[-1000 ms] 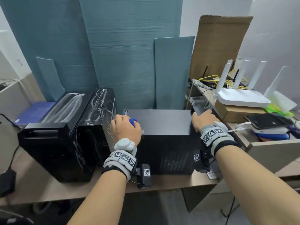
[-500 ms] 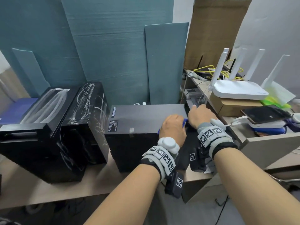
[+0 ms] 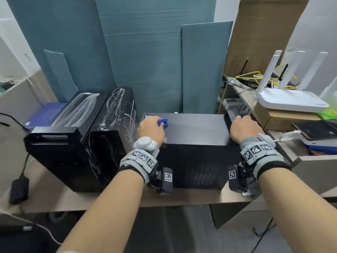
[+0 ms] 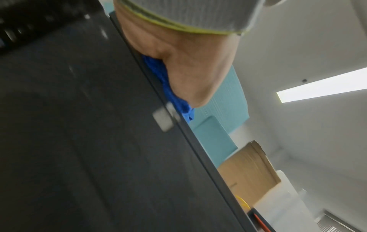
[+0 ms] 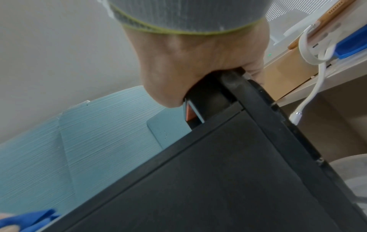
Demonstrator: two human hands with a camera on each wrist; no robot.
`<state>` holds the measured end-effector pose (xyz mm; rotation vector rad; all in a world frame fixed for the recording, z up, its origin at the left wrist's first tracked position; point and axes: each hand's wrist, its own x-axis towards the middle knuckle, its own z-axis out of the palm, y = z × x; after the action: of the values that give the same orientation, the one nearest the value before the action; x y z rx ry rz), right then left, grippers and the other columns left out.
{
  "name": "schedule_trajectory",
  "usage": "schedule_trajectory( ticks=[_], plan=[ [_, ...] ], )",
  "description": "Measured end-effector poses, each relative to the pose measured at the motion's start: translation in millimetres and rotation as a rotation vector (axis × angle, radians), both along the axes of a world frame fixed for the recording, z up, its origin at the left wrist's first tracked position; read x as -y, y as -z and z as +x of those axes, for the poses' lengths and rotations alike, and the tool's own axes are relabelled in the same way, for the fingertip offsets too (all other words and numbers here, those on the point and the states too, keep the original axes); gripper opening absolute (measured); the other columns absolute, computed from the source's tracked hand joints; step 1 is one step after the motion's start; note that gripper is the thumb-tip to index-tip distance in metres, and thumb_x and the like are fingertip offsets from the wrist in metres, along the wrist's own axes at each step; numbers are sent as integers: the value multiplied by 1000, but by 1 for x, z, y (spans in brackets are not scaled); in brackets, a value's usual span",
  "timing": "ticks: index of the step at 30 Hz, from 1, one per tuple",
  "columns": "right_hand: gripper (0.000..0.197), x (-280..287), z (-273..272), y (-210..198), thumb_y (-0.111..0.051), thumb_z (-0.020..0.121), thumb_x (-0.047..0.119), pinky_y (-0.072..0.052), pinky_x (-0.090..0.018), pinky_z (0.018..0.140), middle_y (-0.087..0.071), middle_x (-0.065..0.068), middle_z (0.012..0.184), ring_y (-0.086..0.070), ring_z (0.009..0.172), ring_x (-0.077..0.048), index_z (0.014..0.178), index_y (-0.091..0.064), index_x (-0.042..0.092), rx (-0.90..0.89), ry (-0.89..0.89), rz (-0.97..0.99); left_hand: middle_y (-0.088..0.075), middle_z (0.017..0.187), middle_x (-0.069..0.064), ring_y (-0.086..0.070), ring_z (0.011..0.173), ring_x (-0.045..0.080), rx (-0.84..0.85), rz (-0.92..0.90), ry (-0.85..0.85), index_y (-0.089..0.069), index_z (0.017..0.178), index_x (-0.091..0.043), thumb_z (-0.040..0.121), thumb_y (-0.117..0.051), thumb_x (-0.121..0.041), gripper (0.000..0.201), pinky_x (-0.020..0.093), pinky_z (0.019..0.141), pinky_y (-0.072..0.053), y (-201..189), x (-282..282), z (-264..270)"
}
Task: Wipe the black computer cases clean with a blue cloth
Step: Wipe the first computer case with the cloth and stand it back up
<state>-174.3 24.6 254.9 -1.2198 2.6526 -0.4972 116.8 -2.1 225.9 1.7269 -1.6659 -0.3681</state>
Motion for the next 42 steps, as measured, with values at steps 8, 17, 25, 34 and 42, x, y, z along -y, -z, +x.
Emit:
schedule_trajectory(
  ticks=[8,17,25,34,42],
  plan=[
    [49,0,6,-5,-22,106,37,-37,-45,81,-59,-24,132,-59,117,-43,134,-46,4,-2,5,31,-64,117,10,-62,100,34,267,115,-199,-65,113,-15,100,-51,-18,19,33,73,-39,-15,39,31],
    [48,0,5,-6,-22,106,37,-37,-45,80,-59,-24,132,-58,117,-44,135,-44,4,-5,1,37,-60,121,8,-54,118,27,453,138,-50,-69,113,-19,93,-53,-8,28,37,98,-47,-11,40,-56],
    [45,3,-11,-1,-24,105,34,-39,-50,93,-57,-28,133,-56,120,-46,131,-42,3,111,-131,18,-55,123,8,-54,117,27,383,164,330,-64,112,-12,94,-51,-6,24,35,89,-44,-20,26,-152],
    [32,-2,-16,5,-30,103,23,-35,-42,85,-58,-25,131,-54,117,-43,119,-50,4,237,-95,-67,-40,124,3,-44,114,26,300,134,296,-56,115,-31,83,-65,-46,37,40,100,-36,-21,37,-136],
    [32,-5,-16,7,-35,99,17,-34,-40,90,-56,-17,133,-51,106,-34,131,-41,16,396,-108,-284,-69,109,5,-65,99,31,103,149,382,-63,118,-30,81,-67,-25,37,35,82,-55,-36,39,-160]
  ],
)
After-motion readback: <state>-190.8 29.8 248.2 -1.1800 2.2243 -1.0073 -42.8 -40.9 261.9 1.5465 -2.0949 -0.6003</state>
